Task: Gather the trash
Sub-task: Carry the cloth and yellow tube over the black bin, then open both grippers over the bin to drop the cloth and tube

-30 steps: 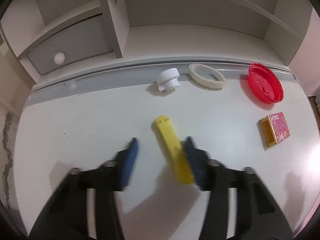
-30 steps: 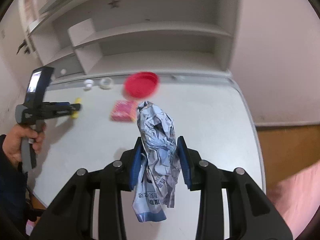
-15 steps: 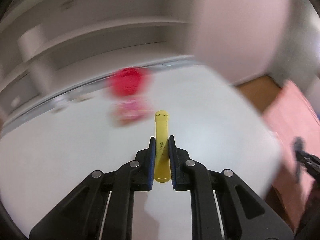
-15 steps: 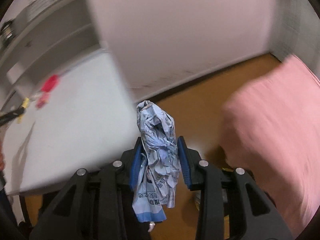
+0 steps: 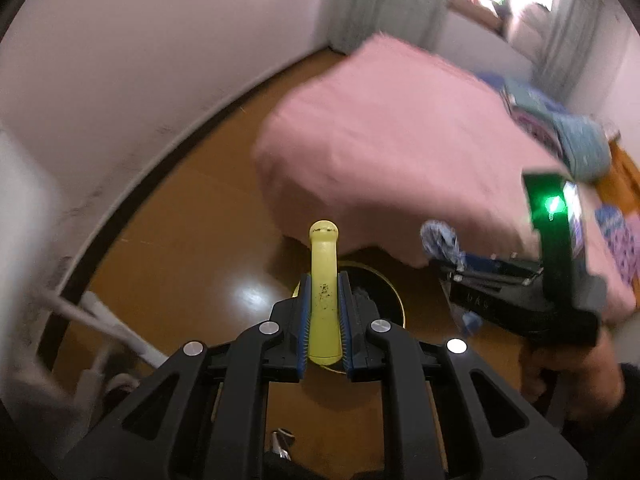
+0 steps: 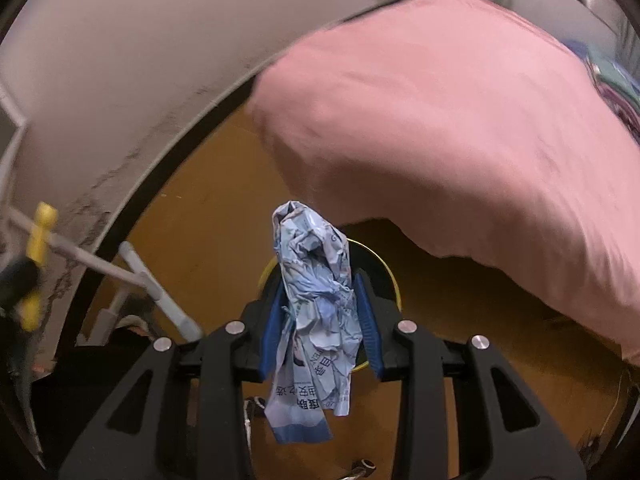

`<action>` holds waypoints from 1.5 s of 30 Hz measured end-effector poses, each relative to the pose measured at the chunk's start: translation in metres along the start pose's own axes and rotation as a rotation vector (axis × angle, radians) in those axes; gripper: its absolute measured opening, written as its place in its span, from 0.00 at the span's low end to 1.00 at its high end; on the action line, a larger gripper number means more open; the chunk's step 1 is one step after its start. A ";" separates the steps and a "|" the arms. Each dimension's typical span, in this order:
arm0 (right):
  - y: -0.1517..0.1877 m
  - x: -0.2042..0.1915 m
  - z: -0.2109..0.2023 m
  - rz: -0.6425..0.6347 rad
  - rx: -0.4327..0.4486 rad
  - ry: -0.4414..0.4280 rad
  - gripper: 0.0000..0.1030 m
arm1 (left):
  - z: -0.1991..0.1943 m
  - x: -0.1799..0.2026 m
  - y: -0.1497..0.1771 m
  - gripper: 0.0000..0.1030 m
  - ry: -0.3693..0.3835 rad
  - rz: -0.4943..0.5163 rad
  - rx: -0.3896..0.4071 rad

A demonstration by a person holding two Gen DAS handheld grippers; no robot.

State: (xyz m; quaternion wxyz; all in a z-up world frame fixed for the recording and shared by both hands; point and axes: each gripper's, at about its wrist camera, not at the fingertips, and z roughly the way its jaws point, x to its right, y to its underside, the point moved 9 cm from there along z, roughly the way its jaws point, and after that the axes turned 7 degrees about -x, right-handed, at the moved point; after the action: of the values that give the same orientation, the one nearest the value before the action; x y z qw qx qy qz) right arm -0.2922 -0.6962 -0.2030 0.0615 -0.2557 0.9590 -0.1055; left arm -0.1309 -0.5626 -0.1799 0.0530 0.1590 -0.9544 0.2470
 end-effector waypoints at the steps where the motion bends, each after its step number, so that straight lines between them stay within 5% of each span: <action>1: 0.003 0.008 0.011 0.018 -0.015 0.018 0.34 | 0.028 0.008 0.003 0.11 0.023 -0.002 -0.036; 7: 0.026 0.032 0.068 0.108 -0.153 -0.006 0.34 | 0.119 0.032 0.025 0.12 0.090 -0.036 -0.132; 13: 0.038 0.031 0.090 0.109 -0.212 -0.018 0.34 | 0.150 0.016 0.049 0.12 0.076 -0.026 -0.149; 21: 0.031 0.027 0.089 0.119 -0.192 -0.032 0.37 | 0.158 0.002 0.061 0.12 0.106 -0.068 -0.174; 25: 0.026 0.024 0.083 0.124 -0.163 -0.045 0.53 | 0.158 0.005 0.060 0.12 0.123 -0.060 -0.167; 38: 0.025 0.027 0.082 0.142 -0.167 -0.051 0.57 | 0.167 0.017 0.060 0.12 0.128 -0.032 -0.184; 40: 0.025 0.028 0.080 0.147 -0.161 -0.054 0.57 | 0.169 0.019 0.060 0.25 0.115 -0.019 -0.177; 41: 0.025 0.029 0.079 0.148 -0.159 -0.055 0.57 | 0.169 0.021 0.060 0.49 0.114 -0.015 -0.177; 42: 0.025 0.030 0.079 0.150 -0.157 -0.055 0.58 | 0.169 0.021 0.060 0.60 0.107 -0.014 -0.175; 45: 0.026 0.033 0.077 0.160 -0.155 -0.054 0.58 | 0.166 0.022 0.057 0.67 0.095 -0.010 -0.146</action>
State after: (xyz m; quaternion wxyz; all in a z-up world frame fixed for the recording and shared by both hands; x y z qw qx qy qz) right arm -0.3199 -0.7036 -0.2860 0.0757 -0.1849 0.9797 -0.0186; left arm -0.1740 -0.6021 -0.3465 0.1107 0.1475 -0.9655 0.1838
